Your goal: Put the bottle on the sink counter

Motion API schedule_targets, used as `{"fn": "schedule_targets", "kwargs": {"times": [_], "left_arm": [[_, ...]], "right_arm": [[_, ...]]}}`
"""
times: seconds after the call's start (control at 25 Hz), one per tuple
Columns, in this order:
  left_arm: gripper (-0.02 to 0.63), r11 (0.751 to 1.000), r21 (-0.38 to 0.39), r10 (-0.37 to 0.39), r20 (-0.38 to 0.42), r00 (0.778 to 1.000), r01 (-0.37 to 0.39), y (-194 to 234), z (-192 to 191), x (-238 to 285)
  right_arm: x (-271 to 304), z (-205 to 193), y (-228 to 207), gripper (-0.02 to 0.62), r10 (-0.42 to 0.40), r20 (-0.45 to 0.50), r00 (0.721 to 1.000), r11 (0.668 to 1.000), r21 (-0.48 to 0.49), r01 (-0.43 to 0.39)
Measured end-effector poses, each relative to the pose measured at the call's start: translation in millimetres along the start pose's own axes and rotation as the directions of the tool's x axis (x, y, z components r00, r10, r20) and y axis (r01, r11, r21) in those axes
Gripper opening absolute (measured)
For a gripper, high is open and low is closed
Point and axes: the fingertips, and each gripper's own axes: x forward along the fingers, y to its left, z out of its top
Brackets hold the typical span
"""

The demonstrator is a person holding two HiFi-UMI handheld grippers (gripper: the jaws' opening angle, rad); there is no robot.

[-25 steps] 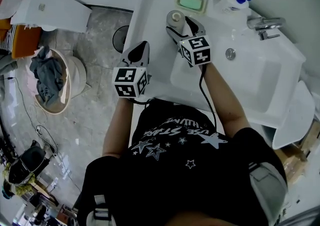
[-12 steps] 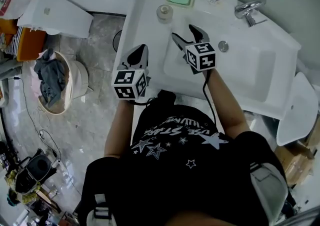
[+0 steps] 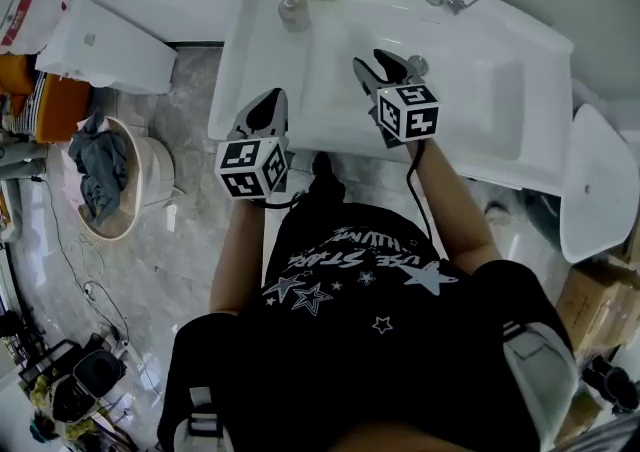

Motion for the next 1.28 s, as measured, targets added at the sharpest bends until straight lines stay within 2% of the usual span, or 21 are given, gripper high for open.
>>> {"fn": "schedule_targets", "kwargs": {"times": [0.04,0.2,0.44,0.84,1.28], "left_arm": [[0.007,1.000,0.006,-0.005,0.007,1.000,0.005,-9,-1,-6],[0.008,0.999,0.029,-0.023,0.033,0.999,0.022,-43,-11,-29],[0.008,0.999,0.023,-0.040,0.055,0.998,0.039,-80,-29,-73],[0.008,0.996,0.044,-0.076,0.061,0.995,0.073,-148,-56,-134],[0.008,0.996,0.056,-0.070,0.074,0.995,0.066,-192,-81,-178]], "right_arm": [[-13,-2,-3,0.133,-0.020,0.011,1.000,1.000,0.005,0.020],[-60,-14,-1,0.127,-0.036,0.040,0.999,0.999,-0.022,0.037],[-129,-23,12,0.016,-0.076,0.085,0.993,0.995,-0.057,0.081],[-241,-54,23,0.006,-0.108,0.095,0.990,0.992,-0.053,0.113],[-302,-74,41,0.006,-0.075,0.116,0.990,0.993,-0.083,0.085]]}}
